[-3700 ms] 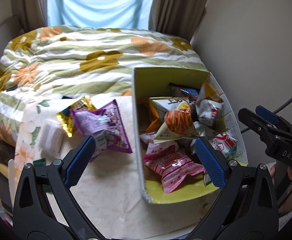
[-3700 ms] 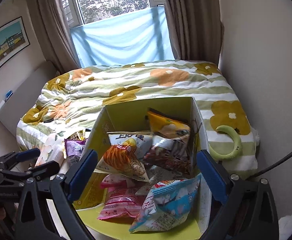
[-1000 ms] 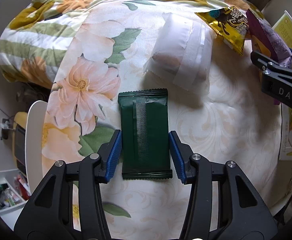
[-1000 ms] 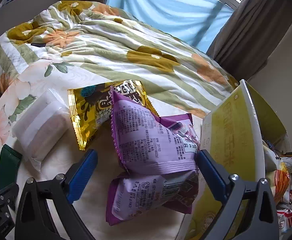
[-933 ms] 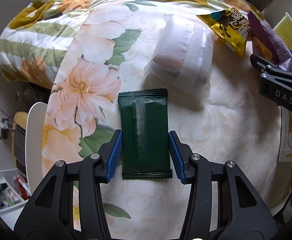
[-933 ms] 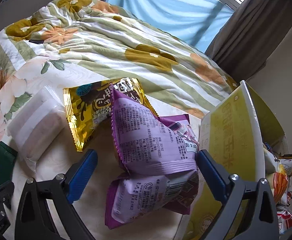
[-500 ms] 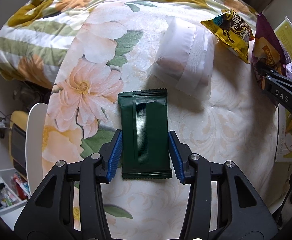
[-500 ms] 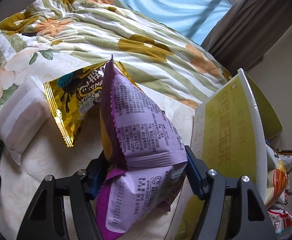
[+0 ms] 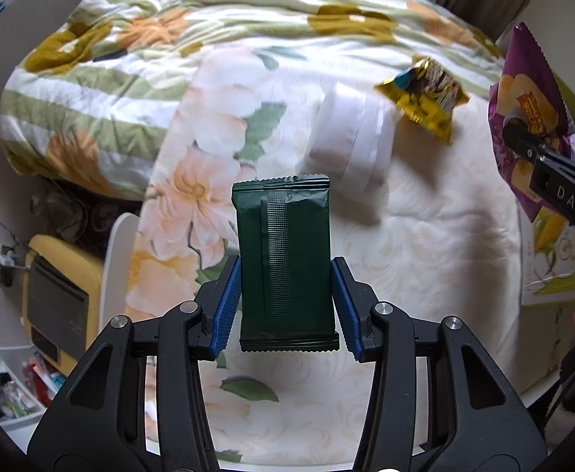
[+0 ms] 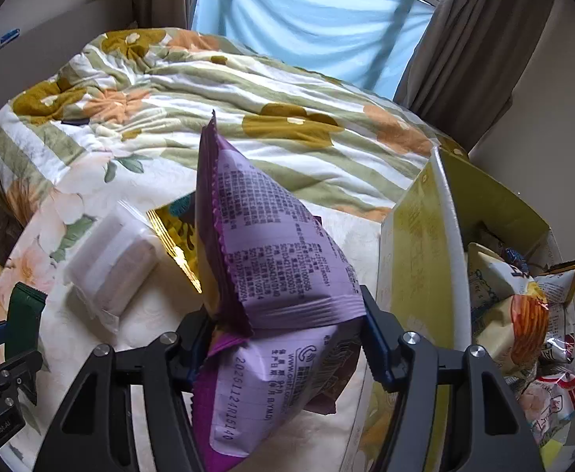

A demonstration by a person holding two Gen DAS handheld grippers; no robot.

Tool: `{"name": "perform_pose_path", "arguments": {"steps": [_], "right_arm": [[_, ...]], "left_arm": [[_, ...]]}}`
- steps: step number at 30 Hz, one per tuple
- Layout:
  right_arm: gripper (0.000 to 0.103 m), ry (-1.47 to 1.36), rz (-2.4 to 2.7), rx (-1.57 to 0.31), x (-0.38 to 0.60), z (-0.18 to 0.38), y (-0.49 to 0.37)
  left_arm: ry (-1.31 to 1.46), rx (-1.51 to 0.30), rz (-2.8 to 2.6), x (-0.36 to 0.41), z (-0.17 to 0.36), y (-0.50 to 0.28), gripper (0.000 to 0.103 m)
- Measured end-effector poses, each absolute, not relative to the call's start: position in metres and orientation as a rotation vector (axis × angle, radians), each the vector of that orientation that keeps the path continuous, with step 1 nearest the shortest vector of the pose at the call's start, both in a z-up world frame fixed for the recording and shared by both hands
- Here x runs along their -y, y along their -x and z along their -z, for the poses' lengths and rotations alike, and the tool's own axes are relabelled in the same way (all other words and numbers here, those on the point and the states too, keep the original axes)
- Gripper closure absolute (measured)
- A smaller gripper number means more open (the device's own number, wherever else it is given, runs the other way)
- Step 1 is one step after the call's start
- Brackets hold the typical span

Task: Organize snacks
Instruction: 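Grasp the dark green bar with the left tool while the right tool grasps the purple bag, then carry both items into the cardboard box and open both tools to drop them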

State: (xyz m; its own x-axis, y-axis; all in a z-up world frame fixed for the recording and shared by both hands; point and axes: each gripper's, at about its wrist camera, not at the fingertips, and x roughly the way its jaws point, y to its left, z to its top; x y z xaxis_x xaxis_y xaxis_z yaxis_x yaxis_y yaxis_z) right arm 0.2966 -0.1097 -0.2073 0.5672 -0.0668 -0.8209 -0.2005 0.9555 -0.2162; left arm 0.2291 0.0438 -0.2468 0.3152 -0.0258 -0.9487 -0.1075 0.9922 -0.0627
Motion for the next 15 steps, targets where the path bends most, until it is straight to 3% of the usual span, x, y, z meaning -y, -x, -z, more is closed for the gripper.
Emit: {"name": "perform_pose_path", "arguments": {"steps": [7, 15], "right_arm": [[0.044, 0.178, -0.118, -0.877, 0.116, 0.145, -0.262], [0.044, 0.016, -0.111, -0.831, 0.155, 0.087, -0.231]], "left_arm": [[0.051, -1.108, 0.032, -0.031, 0.178, -0.233, 0.061], [-0.026, -0.995, 0.236, 0.04, 0.114, -0.253, 0.061]]}}
